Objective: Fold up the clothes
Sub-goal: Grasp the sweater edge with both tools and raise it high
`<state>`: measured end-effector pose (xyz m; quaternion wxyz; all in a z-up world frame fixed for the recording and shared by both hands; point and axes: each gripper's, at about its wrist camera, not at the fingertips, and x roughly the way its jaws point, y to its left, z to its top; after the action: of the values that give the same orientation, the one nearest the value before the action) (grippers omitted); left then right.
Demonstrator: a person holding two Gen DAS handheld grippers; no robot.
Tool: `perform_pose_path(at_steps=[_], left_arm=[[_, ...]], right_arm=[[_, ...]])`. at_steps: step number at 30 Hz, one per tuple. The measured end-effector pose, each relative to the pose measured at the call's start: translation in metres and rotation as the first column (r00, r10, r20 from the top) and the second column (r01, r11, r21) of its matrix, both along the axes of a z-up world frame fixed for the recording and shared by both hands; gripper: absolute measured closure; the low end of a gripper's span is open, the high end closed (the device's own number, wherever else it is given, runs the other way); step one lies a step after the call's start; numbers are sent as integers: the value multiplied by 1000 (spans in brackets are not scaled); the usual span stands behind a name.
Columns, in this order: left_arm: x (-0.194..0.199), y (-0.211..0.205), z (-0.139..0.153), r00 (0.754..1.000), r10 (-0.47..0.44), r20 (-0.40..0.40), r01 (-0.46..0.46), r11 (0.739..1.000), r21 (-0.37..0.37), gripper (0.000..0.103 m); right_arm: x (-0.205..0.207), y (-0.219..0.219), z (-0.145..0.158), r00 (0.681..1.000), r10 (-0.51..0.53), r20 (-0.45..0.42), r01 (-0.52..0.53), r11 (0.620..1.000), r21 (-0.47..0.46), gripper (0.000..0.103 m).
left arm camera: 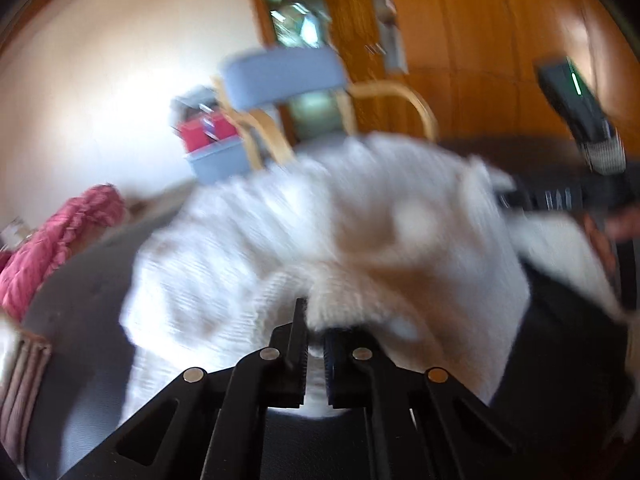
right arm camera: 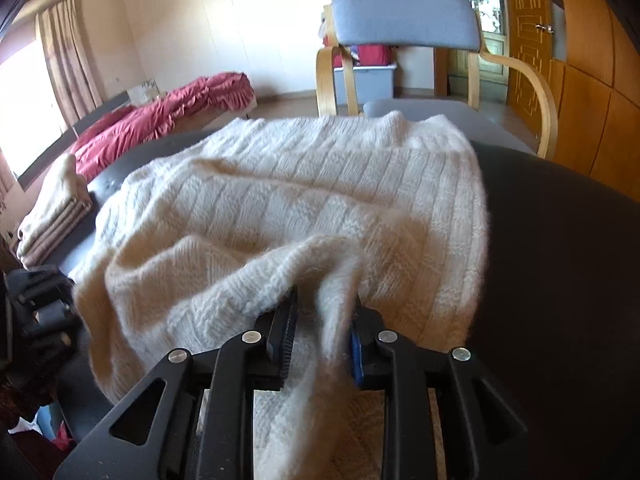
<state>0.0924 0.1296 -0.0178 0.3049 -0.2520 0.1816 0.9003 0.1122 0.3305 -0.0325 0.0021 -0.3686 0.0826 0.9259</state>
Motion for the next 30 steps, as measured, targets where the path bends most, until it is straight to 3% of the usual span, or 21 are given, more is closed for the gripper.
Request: perform_pose_path(at_steps=[4, 7, 9, 15, 22, 25, 28, 30], left_arm=[[-4, -27, 37, 983, 125, -136, -105, 984, 144, 99], [-6, -45, 62, 952, 203, -230, -145, 959, 245, 99], [-7, -56, 79, 927, 260, -271, -167, 932, 323, 99], [-11, -82, 129, 879, 362, -311, -151, 829, 539, 99], [12, -122, 185, 828, 440, -349, -61, 689, 722, 99], [27, -130, 208, 806, 444, -391, -4, 665, 747, 99], [41, -136, 233, 800, 423, -426, 68, 642, 764, 99], [54, -139, 248, 786, 415, -458, 108, 637, 763, 99]], right_arm=[[8, -1, 14, 997, -38, -74, 42, 997, 59, 95], [22, -5, 38, 976, -87, -201, 110, 988, 107, 95], [33, -9, 60, 945, -111, -307, 159, 978, 136, 95], [69, -28, 140, 774, -119, -622, 294, 937, 188, 95], [100, -41, 210, 600, -82, -796, 329, 932, 151, 95], [112, -49, 235, 533, -60, -844, 311, 942, 129, 95], [121, -60, 256, 473, -38, -880, 252, 963, 94, 95], [130, -66, 270, 432, -25, -902, 205, 976, 71, 95]])
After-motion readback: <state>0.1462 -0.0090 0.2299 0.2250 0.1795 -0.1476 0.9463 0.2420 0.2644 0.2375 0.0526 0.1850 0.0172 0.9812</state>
